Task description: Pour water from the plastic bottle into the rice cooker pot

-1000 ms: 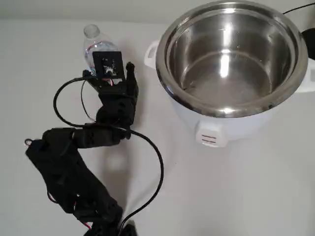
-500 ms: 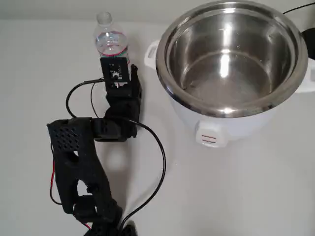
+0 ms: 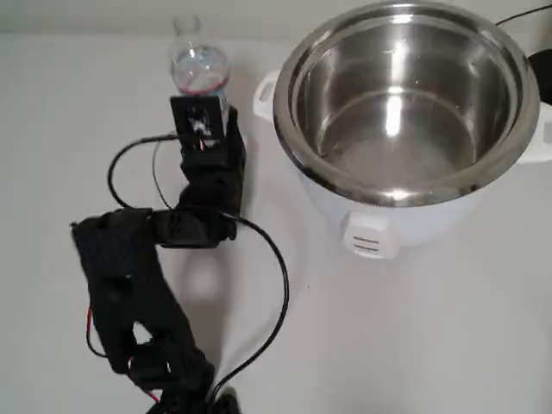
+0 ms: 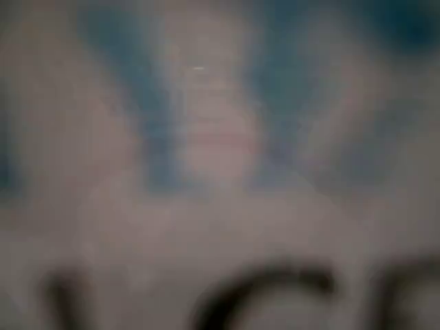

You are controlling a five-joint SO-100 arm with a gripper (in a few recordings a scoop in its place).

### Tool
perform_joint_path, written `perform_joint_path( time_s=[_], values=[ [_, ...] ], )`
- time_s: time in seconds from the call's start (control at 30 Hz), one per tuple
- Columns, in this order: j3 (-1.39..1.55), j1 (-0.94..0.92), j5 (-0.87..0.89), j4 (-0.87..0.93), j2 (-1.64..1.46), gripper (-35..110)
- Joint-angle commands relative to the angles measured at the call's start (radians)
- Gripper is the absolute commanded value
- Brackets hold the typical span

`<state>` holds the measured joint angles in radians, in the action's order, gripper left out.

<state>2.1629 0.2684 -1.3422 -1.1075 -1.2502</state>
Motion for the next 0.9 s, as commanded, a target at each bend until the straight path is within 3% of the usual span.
perform_joint_path(
  time_s=[0.0,0.23,0.53,0.87],
  values=[
    [-0.018,-0.002,0.064,0.244,-0.503,7],
    [-0.133,-0.031,0.219,0.699,-0.857,7],
    [-0.489,-0.184,0.706,1.330,-0.963,7],
    [-0.719,-0.224,1.197,1.647,-0.874,8]
  ],
)
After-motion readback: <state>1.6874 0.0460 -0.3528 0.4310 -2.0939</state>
